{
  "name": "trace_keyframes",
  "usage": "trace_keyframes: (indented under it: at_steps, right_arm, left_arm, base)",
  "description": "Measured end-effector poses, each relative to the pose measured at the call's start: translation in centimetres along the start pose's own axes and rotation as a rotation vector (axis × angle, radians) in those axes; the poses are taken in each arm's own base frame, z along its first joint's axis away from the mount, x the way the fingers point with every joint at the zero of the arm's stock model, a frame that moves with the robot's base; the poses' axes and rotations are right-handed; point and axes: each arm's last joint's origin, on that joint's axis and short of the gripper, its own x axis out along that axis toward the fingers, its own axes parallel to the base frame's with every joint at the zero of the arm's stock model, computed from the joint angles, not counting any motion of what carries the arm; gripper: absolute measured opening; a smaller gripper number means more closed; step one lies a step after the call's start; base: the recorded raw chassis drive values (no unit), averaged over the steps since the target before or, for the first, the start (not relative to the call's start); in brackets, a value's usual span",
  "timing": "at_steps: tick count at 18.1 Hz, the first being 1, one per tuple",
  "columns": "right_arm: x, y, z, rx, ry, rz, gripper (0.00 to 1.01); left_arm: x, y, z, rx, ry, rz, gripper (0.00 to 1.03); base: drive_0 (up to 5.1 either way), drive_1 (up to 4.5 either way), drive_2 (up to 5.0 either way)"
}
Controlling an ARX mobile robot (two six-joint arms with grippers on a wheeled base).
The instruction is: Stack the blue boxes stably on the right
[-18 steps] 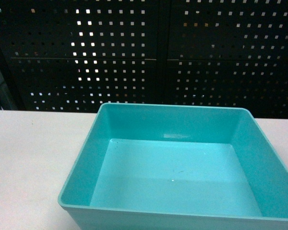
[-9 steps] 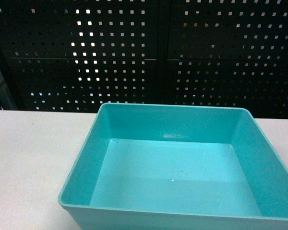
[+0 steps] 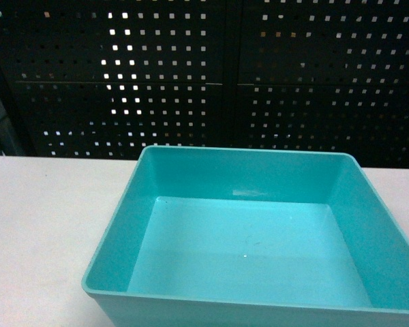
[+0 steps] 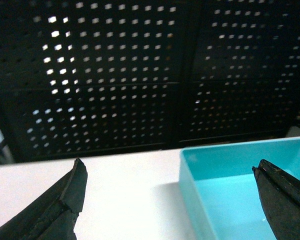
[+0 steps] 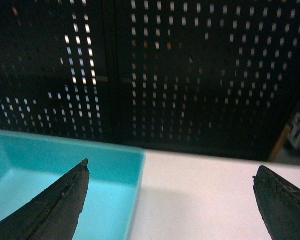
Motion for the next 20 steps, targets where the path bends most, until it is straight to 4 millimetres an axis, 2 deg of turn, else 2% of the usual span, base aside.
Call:
trace_keyframes:
  at_steps: [1, 2, 3, 5, 7, 9, 12, 16, 20]
  right_arm:
    - [1.5, 0.2, 3.2, -0.008, -0.081, 0.016, 0.98]
    - [3.1, 0.3, 4.9, -0.010, -0.077, 0.029, 0.98]
    - [4.8, 0.7, 4.8, -0.011, -0.002, 0.054, 0.98]
    - [7.7, 1.6, 2.8, -0.027, 0.180, 0.084, 0.98]
    - [10.1, 3.0, 3.0, -0.052, 0.220, 0.107, 0.98]
    - [11.9, 4.5, 2.6, -0.092, 0.257, 0.121, 0.98]
    - [13.1, 5.2, -0.2, -0.142, 0.320, 0.097, 0.98]
    - [12.3, 4.1, -3.8, -0.130, 0.409, 0.074, 0.98]
    - [11.7, 4.7, -6.6, -0.145, 0.476, 0.086, 0.98]
  left_arm:
    - [1.7, -0.3, 2.1, 0.016, -0.005, -0.084, 0.98]
    - [3.4, -0.5, 3.6, 0.022, 0.018, -0.137, 0.98]
    - [5.1, -0.1, 4.3, 0.017, 0.069, -0.131, 0.98]
    - [8.4, 0.4, 4.2, -0.010, 0.200, -0.108, 0.98]
    - [11.3, 1.1, 2.8, -0.067, 0.354, -0.106, 0.98]
    - [13.3, 1.1, 1.5, -0.070, 0.438, -0.067, 0.98]
    - [14.3, -1.1, -0.2, -0.018, 0.523, -0.056, 0.98]
    - [15.0, -4.4, -1.6, 0.044, 0.572, -0.067, 0.98]
    - [14.8, -5.1, -4.6, 0.038, 0.655, -0.043, 0.98]
  base:
    - [0.0, 0.00, 0.0]
    - [0.0, 0.00, 0.0]
    - [0.0, 0.00, 0.0]
    - [0.0, 0.00, 0.0]
    - [0.0, 0.00, 0.0]
    - [0.0, 0.00, 0.0]
    - [0.0, 0.00, 0.0]
    - [0.0, 0.00, 0.0]
    - [0.0, 0.00, 0.0]
